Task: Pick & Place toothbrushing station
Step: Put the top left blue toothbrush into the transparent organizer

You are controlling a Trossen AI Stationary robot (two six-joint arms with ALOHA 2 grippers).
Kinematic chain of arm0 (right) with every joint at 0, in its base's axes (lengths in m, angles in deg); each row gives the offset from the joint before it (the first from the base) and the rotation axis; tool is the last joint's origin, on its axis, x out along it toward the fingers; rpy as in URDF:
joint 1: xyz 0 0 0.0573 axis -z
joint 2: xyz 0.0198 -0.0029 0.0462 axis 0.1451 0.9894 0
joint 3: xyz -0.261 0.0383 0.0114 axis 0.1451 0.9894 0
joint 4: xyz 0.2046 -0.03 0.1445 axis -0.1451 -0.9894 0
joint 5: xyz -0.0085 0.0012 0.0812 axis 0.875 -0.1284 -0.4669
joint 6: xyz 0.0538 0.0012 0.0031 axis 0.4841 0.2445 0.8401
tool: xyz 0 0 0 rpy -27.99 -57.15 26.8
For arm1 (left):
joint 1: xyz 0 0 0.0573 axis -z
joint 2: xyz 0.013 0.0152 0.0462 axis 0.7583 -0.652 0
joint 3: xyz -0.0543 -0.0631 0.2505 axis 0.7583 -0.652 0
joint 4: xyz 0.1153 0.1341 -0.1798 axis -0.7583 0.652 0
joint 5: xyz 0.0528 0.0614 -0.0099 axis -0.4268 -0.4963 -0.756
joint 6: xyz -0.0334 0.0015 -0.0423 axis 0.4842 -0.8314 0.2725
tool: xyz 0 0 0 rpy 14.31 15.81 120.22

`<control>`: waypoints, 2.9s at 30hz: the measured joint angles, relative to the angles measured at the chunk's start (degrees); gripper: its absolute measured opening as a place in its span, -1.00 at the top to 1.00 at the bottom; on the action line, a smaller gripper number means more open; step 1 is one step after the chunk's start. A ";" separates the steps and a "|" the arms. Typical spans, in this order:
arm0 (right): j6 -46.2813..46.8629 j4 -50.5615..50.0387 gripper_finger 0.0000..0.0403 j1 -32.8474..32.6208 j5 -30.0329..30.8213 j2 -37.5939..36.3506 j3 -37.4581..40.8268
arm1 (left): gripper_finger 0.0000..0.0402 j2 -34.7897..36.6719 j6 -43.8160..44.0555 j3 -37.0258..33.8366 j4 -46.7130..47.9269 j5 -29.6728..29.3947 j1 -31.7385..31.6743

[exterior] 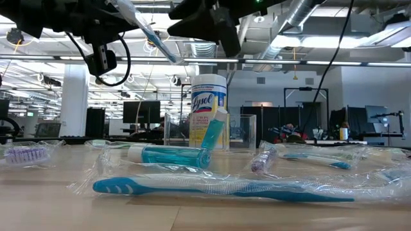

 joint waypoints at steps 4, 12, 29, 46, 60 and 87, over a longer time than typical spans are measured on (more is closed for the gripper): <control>-0.13 0.47 0.10 0.53 0.00 -0.06 0.00 | 1.00 0.01 0.03 -0.01 -0.05 0.00 0.01; -1.61 0.90 0.24 1.28 -1.09 -0.08 0.02 | 1.00 0.01 0.27 -0.01 -0.55 -0.52 -0.01; -3.12 0.90 0.21 1.22 -1.14 -0.08 0.02 | 1.00 -1.45 1.88 -0.01 -4.06 -2.00 0.00; -3.12 -0.28 0.23 1.22 -1.07 -0.08 0.07 | 1.00 -10.80 3.42 0.66 -14.21 0.62 -0.01; -3.08 -0.65 0.41 1.11 -0.94 -0.08 0.07 | 1.00 -16.17 1.47 4.89 -14.32 2.98 -0.01; 2.12 -5.35 0.95 -0.24 -1.33 -0.15 0.09 | 0.83 -13.04 -6.01 4.98 -14.56 3.22 -3.38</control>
